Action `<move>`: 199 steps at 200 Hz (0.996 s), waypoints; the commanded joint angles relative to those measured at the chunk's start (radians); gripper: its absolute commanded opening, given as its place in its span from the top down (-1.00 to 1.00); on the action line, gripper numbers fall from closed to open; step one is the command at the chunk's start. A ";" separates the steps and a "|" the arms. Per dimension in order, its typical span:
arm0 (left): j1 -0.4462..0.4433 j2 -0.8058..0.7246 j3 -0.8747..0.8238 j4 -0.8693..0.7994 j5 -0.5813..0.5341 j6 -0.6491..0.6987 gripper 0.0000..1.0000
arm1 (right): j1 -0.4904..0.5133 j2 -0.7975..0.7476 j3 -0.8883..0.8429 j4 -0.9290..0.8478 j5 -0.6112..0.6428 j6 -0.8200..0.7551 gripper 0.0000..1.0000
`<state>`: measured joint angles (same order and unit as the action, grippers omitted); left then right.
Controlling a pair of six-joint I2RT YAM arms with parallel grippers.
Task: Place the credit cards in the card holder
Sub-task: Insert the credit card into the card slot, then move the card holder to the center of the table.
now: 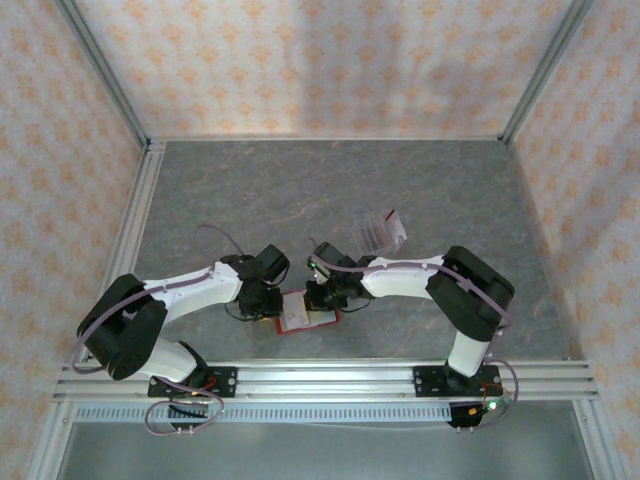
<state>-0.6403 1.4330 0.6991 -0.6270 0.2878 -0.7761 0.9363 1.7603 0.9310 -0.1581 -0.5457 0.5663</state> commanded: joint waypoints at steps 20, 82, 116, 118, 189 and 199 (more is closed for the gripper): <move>0.008 0.014 -0.033 0.021 0.001 0.007 0.65 | 0.030 0.031 0.061 -0.017 0.012 -0.010 1.00; 0.008 0.008 -0.037 0.027 0.001 -0.002 0.66 | 0.048 0.028 0.051 -0.019 0.052 0.017 1.00; 0.007 0.021 -0.018 0.032 0.005 0.004 0.65 | 0.021 0.026 0.039 -0.063 0.079 0.015 1.00; 0.007 0.023 -0.016 0.033 0.006 0.004 0.65 | 0.018 0.027 0.038 -0.065 0.081 0.014 1.00; -0.023 0.151 0.123 0.047 0.005 0.005 0.66 | -0.065 0.001 0.003 -0.119 0.163 0.024 1.00; -0.030 0.181 0.163 0.046 0.006 0.005 0.66 | -0.075 -0.010 -0.009 -0.119 0.177 0.037 1.00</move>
<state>-0.6464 1.5307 0.7937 -0.6952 0.2989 -0.7765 0.8993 1.7828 0.9668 -0.1921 -0.5030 0.5762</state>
